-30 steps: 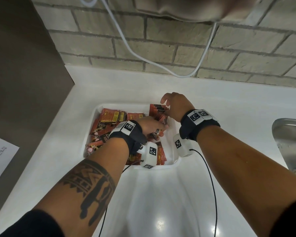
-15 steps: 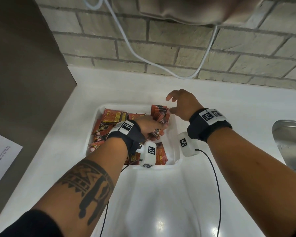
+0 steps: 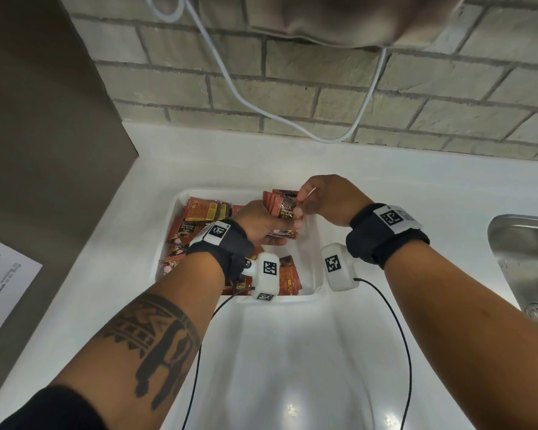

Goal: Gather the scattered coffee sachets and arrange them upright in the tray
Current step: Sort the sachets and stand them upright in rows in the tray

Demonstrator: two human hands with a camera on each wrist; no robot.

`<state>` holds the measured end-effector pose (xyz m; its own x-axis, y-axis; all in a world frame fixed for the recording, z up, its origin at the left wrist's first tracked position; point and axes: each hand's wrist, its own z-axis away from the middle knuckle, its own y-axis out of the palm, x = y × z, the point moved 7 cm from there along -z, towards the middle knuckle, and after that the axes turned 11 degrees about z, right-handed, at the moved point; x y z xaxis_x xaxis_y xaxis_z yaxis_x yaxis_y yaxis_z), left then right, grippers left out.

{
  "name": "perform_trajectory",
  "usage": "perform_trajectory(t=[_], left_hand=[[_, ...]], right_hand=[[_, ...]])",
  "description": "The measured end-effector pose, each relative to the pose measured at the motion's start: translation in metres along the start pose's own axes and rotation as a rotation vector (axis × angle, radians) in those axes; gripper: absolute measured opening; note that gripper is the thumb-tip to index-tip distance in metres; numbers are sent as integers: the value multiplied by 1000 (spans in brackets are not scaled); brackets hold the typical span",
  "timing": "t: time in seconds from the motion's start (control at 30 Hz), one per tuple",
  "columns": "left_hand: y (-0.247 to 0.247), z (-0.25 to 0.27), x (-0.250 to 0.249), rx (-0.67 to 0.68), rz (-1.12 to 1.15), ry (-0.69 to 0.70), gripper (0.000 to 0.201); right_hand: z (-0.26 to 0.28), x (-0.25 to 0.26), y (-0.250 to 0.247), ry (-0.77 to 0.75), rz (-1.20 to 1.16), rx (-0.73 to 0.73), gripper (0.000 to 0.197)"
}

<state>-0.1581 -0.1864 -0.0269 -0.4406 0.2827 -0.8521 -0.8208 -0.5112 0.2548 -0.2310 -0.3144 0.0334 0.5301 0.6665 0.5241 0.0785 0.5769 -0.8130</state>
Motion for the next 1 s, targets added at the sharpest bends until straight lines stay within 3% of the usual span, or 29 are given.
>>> perform_trajectory(t=[0.13, 0.27, 0.43, 0.6, 0.73, 0.87, 1.0], left_hand=[[-6, 5, -7, -52, -29, 69, 45], [-20, 9, -14, -115, -28, 79, 42], [-44, 18, -15, -251, -77, -59, 40], [-25, 26, -7, -157, -172, -205, 35], [2, 20, 2, -74, -189, -245, 17], [6, 7, 9, -73, -255, -287, 42], [2, -2, 13, -100, -243, -290, 46]], right_hand=[[1, 4, -5, -40, -96, -37, 22], [0, 6, -15, -68, -47, -110, 12], [-3, 3, -18, -23, 103, -148, 2], [-8, -1, -6, 8, 199, -156, 11], [-15, -4, 4, 38, 244, -148, 10], [-21, -7, 5, 55, 260, -166, 14], [-23, -10, 6, 68, 271, -172, 16]])
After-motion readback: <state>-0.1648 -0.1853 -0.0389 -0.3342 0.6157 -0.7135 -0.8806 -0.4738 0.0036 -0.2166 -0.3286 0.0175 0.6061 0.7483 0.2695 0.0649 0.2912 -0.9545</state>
